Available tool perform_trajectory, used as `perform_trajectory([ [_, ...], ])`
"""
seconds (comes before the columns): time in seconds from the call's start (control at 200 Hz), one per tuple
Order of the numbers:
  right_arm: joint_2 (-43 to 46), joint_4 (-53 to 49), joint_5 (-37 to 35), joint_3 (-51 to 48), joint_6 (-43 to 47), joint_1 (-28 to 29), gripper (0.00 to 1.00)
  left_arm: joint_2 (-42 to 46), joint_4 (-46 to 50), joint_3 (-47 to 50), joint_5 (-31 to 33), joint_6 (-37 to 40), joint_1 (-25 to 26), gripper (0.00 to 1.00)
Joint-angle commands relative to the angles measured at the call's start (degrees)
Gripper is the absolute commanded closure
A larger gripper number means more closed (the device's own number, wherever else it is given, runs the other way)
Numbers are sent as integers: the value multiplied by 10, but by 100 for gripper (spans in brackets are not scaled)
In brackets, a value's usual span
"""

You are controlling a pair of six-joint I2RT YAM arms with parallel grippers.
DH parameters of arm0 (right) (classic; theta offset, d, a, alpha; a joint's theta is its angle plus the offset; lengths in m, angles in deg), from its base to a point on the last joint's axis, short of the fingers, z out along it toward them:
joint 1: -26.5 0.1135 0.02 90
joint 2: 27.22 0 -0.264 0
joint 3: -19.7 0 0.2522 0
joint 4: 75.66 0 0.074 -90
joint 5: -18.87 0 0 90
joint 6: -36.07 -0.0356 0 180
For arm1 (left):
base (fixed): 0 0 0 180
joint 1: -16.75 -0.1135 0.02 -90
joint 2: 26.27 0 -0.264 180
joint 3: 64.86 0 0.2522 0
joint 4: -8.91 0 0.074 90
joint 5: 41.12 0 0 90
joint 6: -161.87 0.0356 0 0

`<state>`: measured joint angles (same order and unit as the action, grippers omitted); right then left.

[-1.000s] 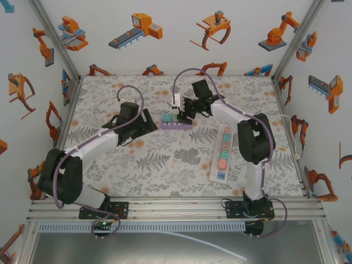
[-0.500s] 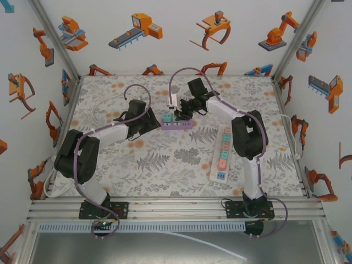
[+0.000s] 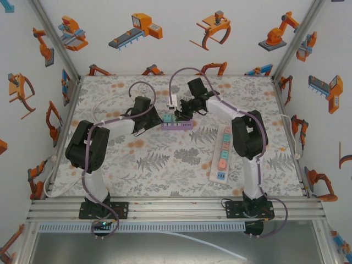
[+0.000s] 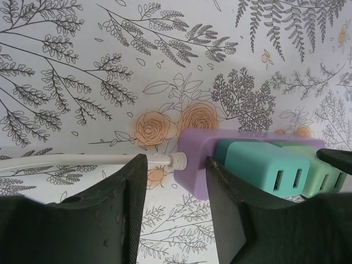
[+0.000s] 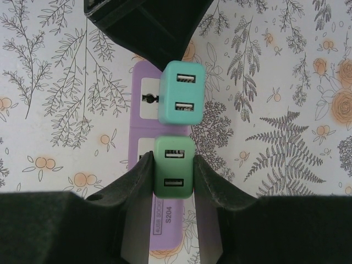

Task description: Pull the plug off the socket

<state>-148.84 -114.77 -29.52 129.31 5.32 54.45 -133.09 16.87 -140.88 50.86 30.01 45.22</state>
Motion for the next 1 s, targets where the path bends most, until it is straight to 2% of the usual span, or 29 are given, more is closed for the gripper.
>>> perform_trajectory([
  [0.0, -10, -22, 25, 25, 8, 3, 75, -25, 62, -14, 4, 18, 6, 54],
  [0.255, -9, -23, 40, 56, -11, 3, 81, -42, 125, -11, 14, 43, 16, 57],
  [0.616, -10, -21, 48, 74, -44, 1, 84, -38, 144, 6, 51, 47, 23, 58],
  [0.856, 18, -20, 31, 60, -50, 1, 84, -12, 138, 3, 37, 50, 23, 57],
  [0.991, 55, 13, 6, 30, -113, 1, 84, 7, 140, -13, 19, 60, 23, 54],
])
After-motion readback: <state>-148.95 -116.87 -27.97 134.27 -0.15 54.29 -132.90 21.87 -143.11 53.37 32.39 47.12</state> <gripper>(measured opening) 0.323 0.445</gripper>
